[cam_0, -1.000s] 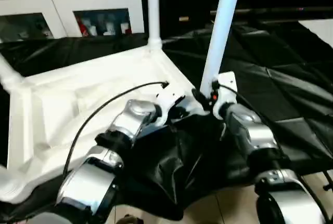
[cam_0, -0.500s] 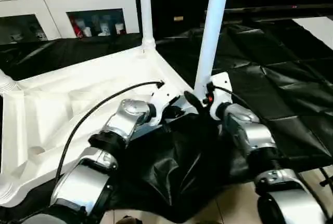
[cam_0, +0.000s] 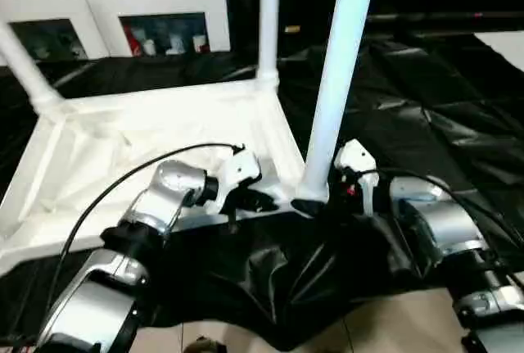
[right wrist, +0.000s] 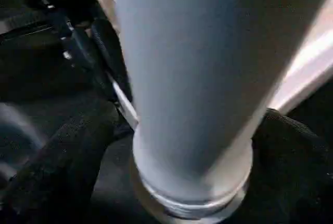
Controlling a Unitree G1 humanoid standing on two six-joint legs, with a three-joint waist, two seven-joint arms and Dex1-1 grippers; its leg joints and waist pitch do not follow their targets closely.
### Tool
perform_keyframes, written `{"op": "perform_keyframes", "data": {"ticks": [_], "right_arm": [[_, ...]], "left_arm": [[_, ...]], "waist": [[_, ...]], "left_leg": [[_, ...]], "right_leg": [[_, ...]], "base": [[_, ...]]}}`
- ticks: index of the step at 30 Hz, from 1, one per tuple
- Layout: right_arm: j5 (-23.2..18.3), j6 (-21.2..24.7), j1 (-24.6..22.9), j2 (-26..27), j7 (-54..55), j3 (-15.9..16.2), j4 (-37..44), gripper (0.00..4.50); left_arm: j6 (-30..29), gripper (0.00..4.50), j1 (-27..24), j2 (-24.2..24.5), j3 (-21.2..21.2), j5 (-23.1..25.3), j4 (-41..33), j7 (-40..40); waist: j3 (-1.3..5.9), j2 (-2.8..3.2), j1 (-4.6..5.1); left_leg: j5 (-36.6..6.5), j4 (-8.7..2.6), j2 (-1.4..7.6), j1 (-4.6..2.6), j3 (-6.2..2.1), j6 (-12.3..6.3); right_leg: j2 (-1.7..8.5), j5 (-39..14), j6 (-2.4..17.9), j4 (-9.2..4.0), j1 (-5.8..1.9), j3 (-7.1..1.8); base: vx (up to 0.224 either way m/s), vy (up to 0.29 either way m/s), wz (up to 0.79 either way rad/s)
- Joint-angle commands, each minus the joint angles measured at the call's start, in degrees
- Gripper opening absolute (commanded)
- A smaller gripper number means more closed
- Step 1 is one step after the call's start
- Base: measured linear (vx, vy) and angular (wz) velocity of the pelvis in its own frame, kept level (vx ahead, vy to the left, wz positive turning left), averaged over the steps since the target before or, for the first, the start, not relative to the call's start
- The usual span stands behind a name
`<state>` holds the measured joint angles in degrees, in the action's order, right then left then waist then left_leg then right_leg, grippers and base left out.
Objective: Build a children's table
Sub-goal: Rotate leg to tighten
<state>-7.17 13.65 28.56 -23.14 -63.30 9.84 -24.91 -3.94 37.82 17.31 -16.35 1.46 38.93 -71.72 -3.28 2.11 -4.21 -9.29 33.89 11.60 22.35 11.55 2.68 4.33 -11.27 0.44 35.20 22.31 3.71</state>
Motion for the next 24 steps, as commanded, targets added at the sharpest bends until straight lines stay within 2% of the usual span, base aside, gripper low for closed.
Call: {"op": "perform_keyframes", "data": {"ticks": [1, 6, 14, 18, 22, 24], "right_arm": [[-1.0, 0.95, -0.72, -1.25, -2.42, 0.59, 1.88, 4.14], [-1.6, 1.72, -1.03, -1.74, -3.22, 0.73, 2.64, 3.7], [-2.24, 2.72, -2.2, -0.79, -3.88, 0.86, 4.08, 2.97], [-2.73, 3.34, -3.18, -0.58, -4.02, 1.43, 4.93, 2.83], [-1.96, 2.48, -3.85, 1.55, -0.17, 1.12, 4.0, 2.75], [-0.02, 1.91, -2.9, 4.99, 8.21, -0.36, 0.74, 2.74]], "left_arm": [[0.83, 0.0, 0.34, 0.55, -0.39, -1.53, -3.0, -2.95], [0.56, 0.0, 0.0, 1.15, -0.6, -1.76, -3.56, -3.4], [0.09, 0.0, -0.45, 1.04, -0.7, -1.76, -4.32, -3.61], [0.05, 0.0, -0.39, 0.53, -0.84, -1.68, -4.2, -2.94], [-0.63, 0.0, 0.43, -1.7, -0.42, -0.91, -3.09, 1.29], [-2.32, 0.0, 1.98, -4.24, 0.32, 0.06, -1.18, 6.73]], "waist": [[4.08, -0.7, -0.01], [4.24, -0.8, -0.52], [4.31, -0.82, -0.6], [4.22, -0.85, -0.63], [4.27, -0.86, -0.62], [4.15, -0.94, -0.37]], "left_leg": [[-11.69, -3.52, 2.22, -1.65, -0.98, -3.16], [-10.2, -3.43, 2.19, -1.55, -1.01, -3.44], [-9.37, -3.29, 2.08, -1.41, -0.97, -3.79], [-10.05, -3.37, 2.13, -1.5, -0.99, -3.5], [-10.03, -3.39, 2.16, -1.55, -1.03, -3.16], [-10.33, -3.45, 2.06, -1.5, -1.03, -2.79]], "right_leg": [[3.92, -10.16, 13.97, -4.29, -2.08, -2.61], [3.98, -8.4, 13.93, -4.04, -2.18, -2.58], [3.9, -7.79, 13.78, -3.97, -2.2, -2.54], [3.91, -8.74, 13.64, -4.09, -2.11, -2.52], [3.98, -9.16, 13.4, -4.13, -2.03, -2.56], [3.96, -9.77, 13.36, -4.2, -1.97, -2.56]], "base": [[0.0, 0.0, 0.0], [0.0, 0.0, 0.0], [0.0, 0.0, 0.0], [0.0, 0.0, 0.0], [0.0, 0.0, 0.0], [0.0, 0.0, 0.0]]}}
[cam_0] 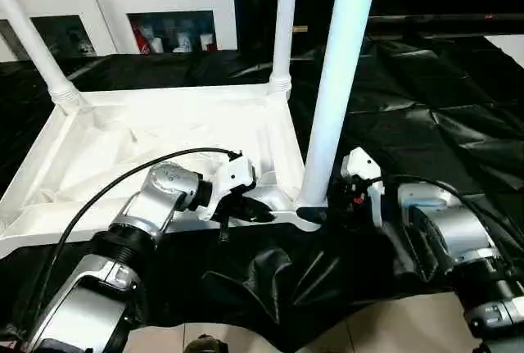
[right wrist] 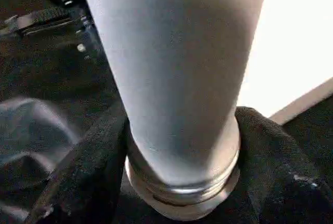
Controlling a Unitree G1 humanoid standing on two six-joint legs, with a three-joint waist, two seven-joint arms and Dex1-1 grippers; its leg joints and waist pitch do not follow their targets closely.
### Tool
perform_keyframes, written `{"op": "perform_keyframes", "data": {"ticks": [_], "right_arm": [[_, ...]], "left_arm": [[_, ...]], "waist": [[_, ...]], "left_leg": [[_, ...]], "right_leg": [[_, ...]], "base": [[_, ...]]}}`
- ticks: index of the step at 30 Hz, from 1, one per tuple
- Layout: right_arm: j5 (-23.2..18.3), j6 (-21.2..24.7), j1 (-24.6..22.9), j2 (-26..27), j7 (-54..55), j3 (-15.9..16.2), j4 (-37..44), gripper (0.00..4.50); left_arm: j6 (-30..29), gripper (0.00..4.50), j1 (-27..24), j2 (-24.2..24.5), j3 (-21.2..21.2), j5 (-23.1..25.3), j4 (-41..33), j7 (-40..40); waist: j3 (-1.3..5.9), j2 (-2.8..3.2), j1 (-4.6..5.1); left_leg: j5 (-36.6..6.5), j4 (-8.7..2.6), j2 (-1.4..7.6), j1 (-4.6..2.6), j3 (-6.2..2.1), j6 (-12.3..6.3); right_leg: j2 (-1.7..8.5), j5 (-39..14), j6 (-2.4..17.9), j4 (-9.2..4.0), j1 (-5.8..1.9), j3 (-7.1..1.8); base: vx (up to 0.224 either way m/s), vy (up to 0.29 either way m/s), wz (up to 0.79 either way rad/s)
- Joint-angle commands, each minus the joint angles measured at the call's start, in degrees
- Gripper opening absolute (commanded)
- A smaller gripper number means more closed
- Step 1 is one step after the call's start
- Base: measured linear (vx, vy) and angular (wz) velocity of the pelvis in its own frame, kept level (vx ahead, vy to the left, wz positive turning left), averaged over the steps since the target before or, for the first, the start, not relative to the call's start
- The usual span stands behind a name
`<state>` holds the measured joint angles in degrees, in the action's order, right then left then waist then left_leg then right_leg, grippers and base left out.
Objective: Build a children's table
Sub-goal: Rotate leg to tighten
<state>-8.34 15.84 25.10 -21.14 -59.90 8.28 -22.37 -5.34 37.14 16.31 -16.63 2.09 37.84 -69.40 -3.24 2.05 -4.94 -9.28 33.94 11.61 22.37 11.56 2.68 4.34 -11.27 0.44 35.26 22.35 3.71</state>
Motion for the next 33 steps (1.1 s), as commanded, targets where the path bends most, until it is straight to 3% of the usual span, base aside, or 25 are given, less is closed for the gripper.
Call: {"op": "perform_keyframes", "data": {"ticks": [1, 4, 5, 9, 10, 12, 13, 16, 18, 21, 27, 28, 33], "right_arm": [[2.23, -0.12, 1.54, 6.14, 12.17, -0.3, -4.73, 2.74], [2.26, 0.22, 2.6, 9.81, 19.15, -2.18, -7.62, 2.73], [2.1, 0.22, 3.0, 11.11, 21.1, -2.71, -8.4, 2.72], [2.24, -0.19, 4.93, 15.92, 29.61, -4.47, -11.64, 2.72], [2.51, -0.26, 5.63, 17.08, 31.9, -4.78, -12.68, 2.72], [4.38, -2.83, 7.24, 19.71, 34.58, -3.64, -14.43, 2.72], [4.56, -3.72, 7.55, 20.37, 34.08, -3.44, -14.61, 3.28], [4.29, -3.84, 7.69, 20.6, 32.25, -3.43, -14.28, 3.48], [4.0, -3.8, 7.59, 20.09, 30.86, -3.36, -13.9, 3.78], [3.76, -4.02, 7.22, 17.84, 28.0, -2.84, -12.9, 3.88], [5.19, -5.39, 5.99, 9.99, 20.4, -1.63, -10.81, 4.44], [4.83, -5.51, 5.59, 8.09, 17.62, -1.56, -10.06, 4.44], [2.54, -5.61, 3.87, 2.67, 7.76, -1.29, -5.61, 4.44]], "left_arm": [[-2.32, 0.0, 4.22, -5.46, 1.33, 0.08, 1.87, 8.97], [-3.68, 0.0, 6.4, -8.1, 2.34, 0.63, 4.57, 14.56], [-4.05, 0.0, 7.22, -9.04, 2.75, 0.74, 5.58, 16.61], [-4.52, 0.0, 9.84, -12.22, 3.74, 1.2, 8.61, 23.17], [-4.61, 0.0, 10.22, -12.86, 3.78, 1.26, 8.97, 24.09], [-3.74, 0.0, 10.64, -14.22, 3.51, 1.37, 9.2, 24.54], [-3.43, 0.0, 10.47, -14.36, 3.32, 1.49, 8.99, 24.1], [-2.02, 0.0, 9.86, -13.97, 2.8, 1.83, 8.6, 22.53], [-1.27, 0.0, 9.3, -13.39, 2.48, 1.75, 8.13, 21.25], [-0.2, 0.0, 8.53, -12.05, 1.91, 1.45, 7.91, 19.07], [1.14, 0.0, 6.27, -8.71, 1.09, 0.9, 5.65, 12.72], [1.73, 0.0, 5.64, -7.74, 0.75, 0.93, 5.06, 10.93], [3.29, 0.0, 3.84, -4.56, 0.28, -0.48, 2.58, 4.26]], "waist": [[3.86, -0.94, 0.82], [3.85, -1.05, 1.24], [3.9, -0.85, 1.41], [4.16, -0.88, 1.87], [4.22, -0.62, 1.89], [4.31, -0.57, 2.07], [4.36, -0.59, 2.07], [4.36, -0.72, 2.03], [4.23, -0.64, 2.05], [4.19, -0.8, 2.07], [4.31, -0.82, 1.99], [4.34, -0.5, 1.74], [4.12, -0.66, 1.13]], "left_leg": [[-11.98, -3.57, 1.77, -1.62, -1.02, -1.48], [-13.04, -3.67, 1.62, -1.85, -1.2, -0.26], [-12.84, -3.71, 1.66, -1.74, -1.33, -0.46], [-11.24, -3.6, 1.59, -1.56, -1.27, -1.34], [-10.57, -3.55, 1.49, -1.51, -1.26, -1.62], [-9.68, -3.56, 1.56, -1.45, -1.29, -1.82], [-9.47, -3.5, 1.52, -1.42, -1.24, -2.15], [-8.94, -3.46, 1.56, -1.39, -1.17, -3.38], [-9.69, -3.53, 1.6, -1.42, -1.17, -3.48], [-10.3, -3.6, 1.64, -1.4, -1.23, -3.39], [-8.48, -3.36, 1.76, -1.25, -1.12, -4.72], [-8.95, -3.28, 1.85, -1.39, -1.09, -4.85], [-11.03, -3.46, 2.07, -1.49, -1.07, -4.19]], "right_leg": [[3.99, -13.54, 12.72, -4.74, -1.84, -2.56], [4.13, -16.94, 11.63, -5.15, -1.86, -2.54], [4.14, -16.51, 11.41, -5.17, -2.08, -2.51], [3.99, -12.02, 12.21, -4.86, -2.16, -2.56], [3.92, -10.87, 12.41, -4.73, -2.22, -2.53], [3.9, -8.76, 13.0, -4.54, -2.22, -2.49], [3.91, -7.71, 13.24, -4.44, -2.39, -2.49], [3.91, -5.67, 13.77, -4.36, -2.54, -2.48], [3.93, -6.75, 13.77, -4.49, -2.53, -2.48], [4.03, -8.36, 13.45, -4.55, -2.61, -2.49], [3.99, -4.74, 14.46, -4.19, -2.77, -2.48], [4.02, -5.03, 14.66, -4.19, -2.69, -2.49], [3.96, -7.81, 14.12, -4.43, -2.6, -2.47]], "base": [[0.0, 0.0, 0.0], [0.0, 0.0, 0.0], [0.0, 0.0, 0.0], [0.0, 0.0, 0.0], [0.0, 0.0, 0.0], [0.0, 0.0, 0.0], [0.0, 0.0, 0.0], [0.0, 0.0, 0.0], [0.0, 0.0, 0.0], [0.0, 0.0, 0.0], [0.0, 0.0, 0.0], [0.0, 0.0, 0.0], [0.0, 0.0, 0.0]]}}
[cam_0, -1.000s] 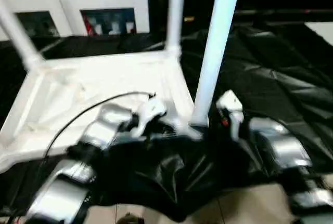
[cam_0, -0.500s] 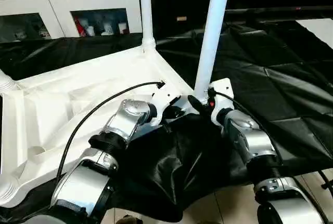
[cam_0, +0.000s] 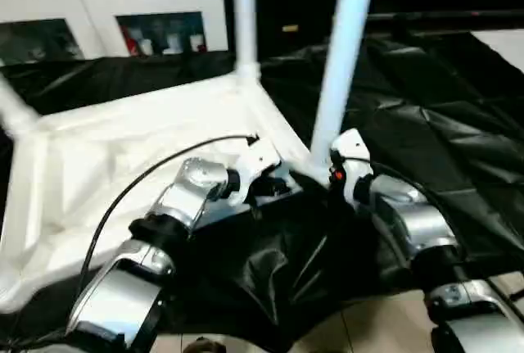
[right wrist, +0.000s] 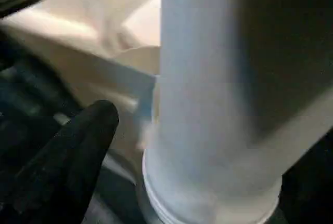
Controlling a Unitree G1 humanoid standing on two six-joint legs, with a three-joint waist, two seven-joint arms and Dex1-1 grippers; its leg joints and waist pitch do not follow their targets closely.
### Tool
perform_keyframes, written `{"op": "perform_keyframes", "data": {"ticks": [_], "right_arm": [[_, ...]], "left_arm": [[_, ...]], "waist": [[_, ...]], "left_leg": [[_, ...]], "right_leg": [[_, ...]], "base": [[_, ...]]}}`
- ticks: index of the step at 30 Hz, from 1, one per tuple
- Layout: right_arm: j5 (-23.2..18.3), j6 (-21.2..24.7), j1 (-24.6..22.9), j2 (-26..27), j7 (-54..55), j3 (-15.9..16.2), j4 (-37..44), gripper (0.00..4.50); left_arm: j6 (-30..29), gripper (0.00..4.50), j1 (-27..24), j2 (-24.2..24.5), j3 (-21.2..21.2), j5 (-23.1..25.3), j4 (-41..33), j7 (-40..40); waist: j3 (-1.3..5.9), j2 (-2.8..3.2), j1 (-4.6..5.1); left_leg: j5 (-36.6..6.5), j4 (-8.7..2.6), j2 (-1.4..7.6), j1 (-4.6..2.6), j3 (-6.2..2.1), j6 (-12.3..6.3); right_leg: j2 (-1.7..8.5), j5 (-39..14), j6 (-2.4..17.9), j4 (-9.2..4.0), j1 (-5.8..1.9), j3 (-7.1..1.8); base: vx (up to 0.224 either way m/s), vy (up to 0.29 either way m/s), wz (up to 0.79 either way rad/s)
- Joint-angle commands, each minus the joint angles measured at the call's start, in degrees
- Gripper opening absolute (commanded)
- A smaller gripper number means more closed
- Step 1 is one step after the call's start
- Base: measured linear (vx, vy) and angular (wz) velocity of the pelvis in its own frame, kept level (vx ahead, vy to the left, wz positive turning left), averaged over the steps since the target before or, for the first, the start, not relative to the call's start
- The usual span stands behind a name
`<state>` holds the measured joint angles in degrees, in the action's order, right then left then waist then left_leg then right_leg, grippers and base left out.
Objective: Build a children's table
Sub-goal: Rotate leg to tighten
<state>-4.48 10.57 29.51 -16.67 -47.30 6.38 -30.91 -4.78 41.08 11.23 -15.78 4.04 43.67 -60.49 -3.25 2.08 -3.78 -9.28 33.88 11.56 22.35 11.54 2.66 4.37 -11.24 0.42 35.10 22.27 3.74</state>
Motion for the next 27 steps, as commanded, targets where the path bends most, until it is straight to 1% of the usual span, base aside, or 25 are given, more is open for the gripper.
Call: {"op": "perform_keyframes", "data": {"ticks": [1, 2, 6, 8, 9, 10, 11, 12, 13, 14, 15, 17, 18, 19, 20, 22, 24, 26, 27], "right_arm": [[-1.51, -0.34, -0.71, -2.29, -5.82, 0.66, 3.39, 4.44], [-2.15, -0.48, -1.27, -3.78, -8.8, 0.95, 4.78, 4.44], [-3.58, -0.44, -2.13, -6.42, -13.65, 2.19, 6.73, 4.44], [-3.88, -0.38, -2.28, -6.97, -14.91, 2.41, 7.11, 4.44], [-4.1, -0.48, -2.34, -7.2, -15.75, 2.29, 7.3, 4.18], [-4.19, -0.37, -2.35, -7.21, -15.88, 2.21, 7.33, 4.1], [-4.36, -0.11, -2.38, -7.2, -16.21, 2.01, 7.42, 4.1], [-4.29, -0.06, -2.4, -7.21, -16.4, 2.04, 7.4, 4.1], [-4.23, -0.02, -2.42, -7.23, -16.55, 2.09, 7.41, 3.78], [-4.22, -0.01, -2.52, -7.26, -16.77, 2.29, 7.47, 3.78], [-4.24, 0.03, -2.6, -7.23, -16.87, 2.43, 7.53, 3.68], [-4.36, 0.18, -2.65, -7.15, -16.99, 2.51, 7.59, 3.49], [-4.47, 0.35, -2.73, -7.16, -17.19, 2.68, 7.74, 3.49], [-4.47, 0.35, -2.74, -7.16, -17.2, 2.68, 7.75, 3.26], [-4.44, 0.37, -2.95, -7.08, -17.33, 3.01, 7.93, 3.22], [-4.51, 0.59, -3.37, -6.83, -17.44, 3.45, 8.26, 3.15], [-4.51, 0.59, -3.37, -6.83, -17.44, 3.45, 8.26, 2.89], [-4.66, 1.19, -3.72, -5.78, -16.18, 3.32, 8.03, 2.81], [-4.55, 2.84, -3.53, -3.7, -12.29, 2.56, 6.74, 2.71]], "left_arm": [[2.85, 0.0, -0.29, 0.82, -0.6, -2.67, -3.56, -5.43], [3.16, 0.0, -0.94, 1.84, -0.7, -3.44, -4.78, -7.99], [2.75, 0.0, -2.22, 3.89, -1.19, -4.05, -6.91, -12.15], [2.6, 0.0, -2.58, 4.54, -1.44, -4.19, -7.35, -13.24], [2.4, 0.0, -3.02, 5.27, -1.69, -4.35, -7.85, -14.34], [2.31, 0.0, -3.12, 5.4, -1.72, -4.39, -7.98, -14.57], [2.1, 0.0, -3.36, 5.68, -1.75, -4.52, -8.29, -15.08], [2.06, 0.0, -3.52, 5.85, -1.76, -4.47, -8.48, -15.22], [2.05, 0.0, -3.61, 5.94, -1.76, -4.43, -8.6, -15.29], [2.03, 0.0, -3.69, 5.99, -1.76, -4.4, -8.7, -15.32], [2.01, 0.0, -3.74, 6.01, -1.76, -4.35, -8.75, -15.27], [1.97, 0.0, -3.76, 6.02, -1.75, -4.33, -8.78, -15.24], [1.86, 0.0, -3.83, 6.08, -1.76, -4.31, -8.94, -15.24], [1.86, 0.0, -3.83, 6.08, -1.76, -4.31, -8.95, -15.24], [1.86, 0.0, -3.91, 6.12, -1.8, -4.16, -9.1, -15.12], [1.76, 0.0, -3.96, 5.99, -1.83, -3.97, -9.19, -14.67], [1.76, 0.0, -3.96, 5.99, -1.83, -3.97, -9.19, -14.67], [1.44, 0.0, -3.37, 5.06, -1.59, -3.41, -8.36, -12.09], [0.36, 0.0, -1.99, 3.22, -0.83, -2.71, -6.5, -7.77]], "waist": [[4.13, -0.63, -0.16], [4.09, -0.74, -0.15], [3.99, -0.71, -0.52], [4.06, -0.66, -0.69], [4.11, -0.61, -0.8], [4.12, -0.61, -0.88], [4.12, -0.74, -0.96], [4.13, -0.66, -0.98], [4.17, -0.72, -0.95], [4.17, -0.89, -0.93], [4.2, -0.79, -0.97], [4.19, -0.81, -0.98], [4.18, -0.82, -1.0], [4.16, -0.8, -0.97], [4.16, -0.88, -0.98], [4.13, -0.79, -1.01], [4.14, -0.81, -0.99], [4.14, -0.82, -0.98], [4.09, -0.7, -0.81]], "left_leg": [[-11.31, -3.41, 2.16, -1.58, -1.05, -4.12], [-11.4, -3.41, 2.09, -1.43, -1.02, -4.16], [-12.19, -3.49, 2.24, -1.59, -0.99, -3.58], [-11.92, -3.5, 2.26, -1.62, -0.99, -3.45], [-11.74, -3.51, 2.25, -1.67, -1.0, -3.33], [-11.81, -3.49, 2.27, -1.69, -0.99, -3.25], [-11.68, -3.51, 2.25, -1.67, -0.98, -3.23], [-11.49, -3.56, 2.3, -1.59, -1.06, -3.17], [-11.31, -3.53, 2.27, -1.58, -1.04, -3.17], [-10.84, -3.5, 2.21, -1.55, -1.0, -3.32], [-10.53, -3.45, 2.17, -1.52, -1.01, -3.41], [-10.44, -3.44, 2.15, -1.46, -1.01, -3.5], [-10.6, -3.44, 2.15, -1.52, -1.0, -3.44], [-10.63, -3.45, 2.15, -1.49, -1.02, -3.44], [-10.7, -3.45, 2.14, -1.51, -1.0, -3.38], [-10.93, -3.49, 2.17, -1.52, -1.04, -3.27], [-10.98, -3.48, 2.14, -1.54, -1.03, -3.23], [-10.84, -3.49, 2.14, -1.52, -1.05, -3.17], [-10.78, -3.51, 2.12, -1.51, -1.03, -3.11]], "right_leg": [[3.88, -8.09, 13.95, -4.26, -2.42, -2.5], [3.88, -8.32, 14.12, -4.23, -2.45, -2.49], [3.99, -10.93, 13.62, -4.41, -2.15, -2.59], [3.94, -10.81, 13.55, -4.36, -2.1, -2.6], [3.91, -10.5, 13.6, -4.31, -2.02, -2.58], [3.96, -10.3, 13.71, -4.28, -2.01, -2.6], [3.92, -10.04, 13.83, -4.22, -2.02, -2.57], [3.93, -9.65, 13.87, -4.1, -2.06, -2.54], [3.91, -9.3, 13.86, -4.07, -2.08, -2.55], [3.88, -8.75, 13.93, -4.04, -2.08, -2.55], [3.9, -8.55, 13.92, -3.98, -2.12, -2.54], [3.94, -8.67, 13.8, -4.03, -2.16, -2.54], [3.94, -9.08, 13.66, -4.08, -2.11, -2.54], [3.94, -9.26, 13.64, -4.09, -2.11, -2.54], [3.92, -9.5, 13.56, -4.13, -2.09, -2.54], [3.97, -10.1, 13.27, -4.18, -2.08, -2.56], [3.95, -10.26, 13.27, -4.21, -2.07, -2.56], [3.93, -10.21, 13.28, -4.2, -2.08, -2.55], [3.88, -10.08, 13.38, -4.18, -1.87, -2.59]], "base": [[0.0, 0.0, 0.0], [0.0, 0.0, 0.0], [0.0, 0.0, 0.0], [0.0, 0.0, 0.0], [0.0, 0.0, 0.0], [0.0, 0.0, 0.0], [0.0, 0.0, 0.0], [0.0, 0.0, 0.0], [0.0, 0.0, 0.0], [0.0, 0.0, 0.0], [0.0, 0.0, 0.0], [0.0, 0.0, 0.0], [0.0, 0.0, 0.0], [0.0, 0.0, 0.0], [0.0, 0.0, 0.0], [0.0, 0.0, 0.0], [0.0, 0.0, 0.0], [0.0, 0.0, 0.0], [0.0, 0.0, 0.0]]}}
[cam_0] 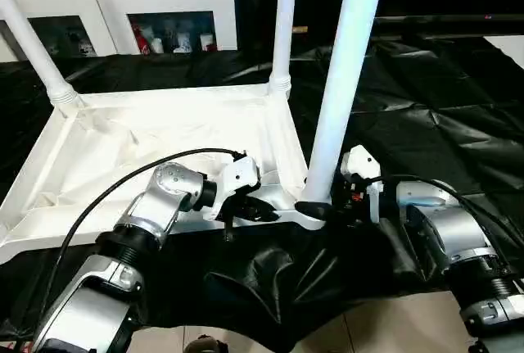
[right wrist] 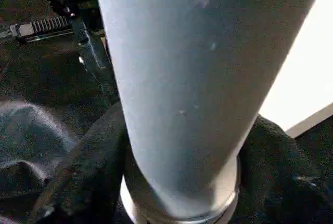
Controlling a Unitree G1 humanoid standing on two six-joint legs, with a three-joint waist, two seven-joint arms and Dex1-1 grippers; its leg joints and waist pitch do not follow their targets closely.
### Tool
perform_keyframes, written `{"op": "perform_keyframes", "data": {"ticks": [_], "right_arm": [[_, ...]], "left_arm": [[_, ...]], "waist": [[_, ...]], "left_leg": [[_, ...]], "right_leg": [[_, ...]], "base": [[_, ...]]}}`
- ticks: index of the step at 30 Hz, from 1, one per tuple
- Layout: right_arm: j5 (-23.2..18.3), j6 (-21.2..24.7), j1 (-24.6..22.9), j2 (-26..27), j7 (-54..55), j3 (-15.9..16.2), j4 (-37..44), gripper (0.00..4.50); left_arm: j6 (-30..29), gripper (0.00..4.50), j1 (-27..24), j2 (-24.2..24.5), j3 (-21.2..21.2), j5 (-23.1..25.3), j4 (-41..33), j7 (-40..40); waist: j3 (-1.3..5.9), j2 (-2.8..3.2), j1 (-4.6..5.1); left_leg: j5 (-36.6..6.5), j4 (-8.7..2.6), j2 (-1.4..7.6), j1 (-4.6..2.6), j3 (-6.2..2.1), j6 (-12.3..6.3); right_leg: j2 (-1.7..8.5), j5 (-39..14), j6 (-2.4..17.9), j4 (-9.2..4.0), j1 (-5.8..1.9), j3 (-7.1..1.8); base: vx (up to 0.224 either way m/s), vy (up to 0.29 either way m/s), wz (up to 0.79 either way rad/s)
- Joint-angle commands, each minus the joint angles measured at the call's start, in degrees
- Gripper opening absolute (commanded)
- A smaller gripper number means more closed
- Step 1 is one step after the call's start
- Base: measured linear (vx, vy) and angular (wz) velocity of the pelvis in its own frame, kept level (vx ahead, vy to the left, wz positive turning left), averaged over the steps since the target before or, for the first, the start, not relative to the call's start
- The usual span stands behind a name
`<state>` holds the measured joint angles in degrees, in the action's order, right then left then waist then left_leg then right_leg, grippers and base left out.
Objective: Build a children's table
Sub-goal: Rotate leg to tighten
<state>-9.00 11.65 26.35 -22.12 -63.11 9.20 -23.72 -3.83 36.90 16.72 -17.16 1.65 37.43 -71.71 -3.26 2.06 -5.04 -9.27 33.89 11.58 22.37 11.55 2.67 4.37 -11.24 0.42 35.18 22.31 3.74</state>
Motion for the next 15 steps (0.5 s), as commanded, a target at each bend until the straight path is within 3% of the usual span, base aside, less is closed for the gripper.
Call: {"op": "perform_keyframes", "data": {"ticks": [1, 7, 11, 15], "right_arm": [[-0.03, 1.75, -0.38, 1.75, 3.52, -0.26, -0.45, 2.66], [4.36, 2.27, 2.24, 9.0, 21.42, -1.84, -7.51, 2.6], [4.8, 3.23, 6.18, 16.48, 36.82, -5.27, -13.58, 2.59], [5.44, 2.11, 8.33, 19.82, 42.5, -6.03, -16.09, 2.59]], "left_arm": [[-0.59, 0.0, 2.2, -2.27, 0.54, -0.32, -0.25, 3.45], [-4.79, 0.0, 6.93, -8.01, 2.71, 1.28, 5.3, 16.39], [-6.39, 0.0, 11.03, -12.32, 4.69, 1.9, 10.29, 27.0], [-5.02, 0.0, 12.59, -13.75, 5.02, 2.07, 12.24, 29.86]], "waist": [[4.15, -0.75, 0.48], [3.99, -0.89, 1.21], [4.18, -0.64, 1.96], [4.47, -0.64, 2.16]], "left_leg": [[-10.96, -3.57, 2.13, -1.66, -1.1, -2.88], [-12.29, -3.66, 1.68, -1.75, -1.17, -0.77], [-11.47, -3.59, 1.49, -1.61, -1.29, -0.99], [-8.95, -3.48, 1.51, -1.39, -1.25, -2.1]], "right_leg": [[3.89, -10.3, 13.34, -4.33, -1.96, -2.55], [3.95, -14.37, 12.24, -4.81, -1.94, -2.53], [3.9, -12.19, 12.55, -4.76, -2.18, -2.47], [3.83, -6.82, 13.34, -4.28, -2.46, -2.5]], "base": [[0.0, 0.0, 0.0], [0.0, 0.0, 0.0], [0.0, 0.0, 0.0], [0.0, 0.0, 0.0]]}}
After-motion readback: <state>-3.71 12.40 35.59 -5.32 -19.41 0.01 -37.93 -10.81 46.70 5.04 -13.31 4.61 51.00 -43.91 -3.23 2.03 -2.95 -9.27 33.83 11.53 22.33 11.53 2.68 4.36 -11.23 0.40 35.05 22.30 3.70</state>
